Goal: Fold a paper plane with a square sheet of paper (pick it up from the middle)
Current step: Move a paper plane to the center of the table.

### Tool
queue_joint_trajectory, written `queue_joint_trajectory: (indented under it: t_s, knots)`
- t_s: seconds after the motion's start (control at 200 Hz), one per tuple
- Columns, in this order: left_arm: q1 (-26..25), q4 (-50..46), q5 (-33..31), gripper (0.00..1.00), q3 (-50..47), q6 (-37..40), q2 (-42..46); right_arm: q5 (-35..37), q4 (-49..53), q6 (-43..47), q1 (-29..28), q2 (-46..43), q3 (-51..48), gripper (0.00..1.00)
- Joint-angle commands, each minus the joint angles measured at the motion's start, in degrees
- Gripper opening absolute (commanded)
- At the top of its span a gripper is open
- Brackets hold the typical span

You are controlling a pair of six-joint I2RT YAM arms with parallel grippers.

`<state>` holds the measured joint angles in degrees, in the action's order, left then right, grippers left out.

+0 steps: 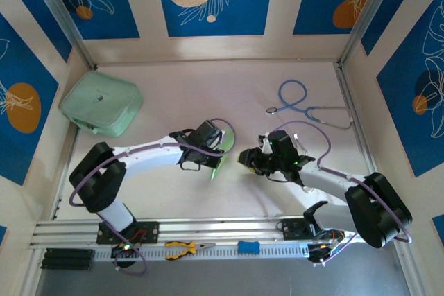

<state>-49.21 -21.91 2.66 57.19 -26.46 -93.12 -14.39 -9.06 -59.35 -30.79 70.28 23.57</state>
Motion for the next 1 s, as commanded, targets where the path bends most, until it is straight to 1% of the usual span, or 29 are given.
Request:
queue_joint_trajectory:
  t_s: [0.0,0.11,0.235,0.31,0.355,0.44,0.555,0.69,0.78,0.84,0.995]
  knots:
    - [-0.93,-3.72,-3.62,0.0,1.91,0.62,-1.55,-1.12,-2.46,-1.8,-0.67,2.01,2.76,0.46]
    - [-1.41,-3.63,-3.27,0.0,1.87,0.3,-2.06,-1.75,-3.69,-2.56,-1.52,5.48,5.32,0.47]
    - [-1.65,-3.66,-2.92,0.0,1.63,0.01,-2.36,-1.89,-3.3,-3.9,-2.48,11.33,9.02,0.47]
    - [-1.68,-3.66,-2.66,0.0,1.43,-0.08,-2.25,-1.08,-5.06,-4.88,-3.13,14.18,9.96,0.47]
    - [-1.82,-3.64,-2.66,0.0,1.2,-0.08,-2.18,-1.82,-6.21,-5.15,-3.36,16.04,10.64,0.48]
    - [-1.77,-3.73,-2.74,0.0,1.07,-0.26,-2.12,-1.53,-3.2,-4.51,-3.7,19.16,13.09,0.47]
    - [-1.86,-3.82,-2.66,0.01,0.82,-0.35,-1.84,-1.28,-2.91,-4.66,-3.4,22.27,13.14,0.39]
    - [-1.85,-4.02,-2.92,0.02,0.54,-0.24,-1.81,-0.67,-1.62,-3.41,-2.86,22.94,12.47,0.22]
    - [-1.79,-3.79,-2.21,0.04,0.57,-0.13,-2.3,-1.34,-0.88,-1.82,-2.06,23.54,12.38,0.15]
    - [-1.8,-3.68,-1.32,0.05,0.79,-0.02,-2.95,-2.72,-1.58,-1.15,-1.49,24.26,12.18,0.12]
    - [-1.81,-4.01,0.13,0.1,1.66,0.23,-4.7,-5.03,-3.83,-0.19,-1.13,25.23,12.08,0.11]
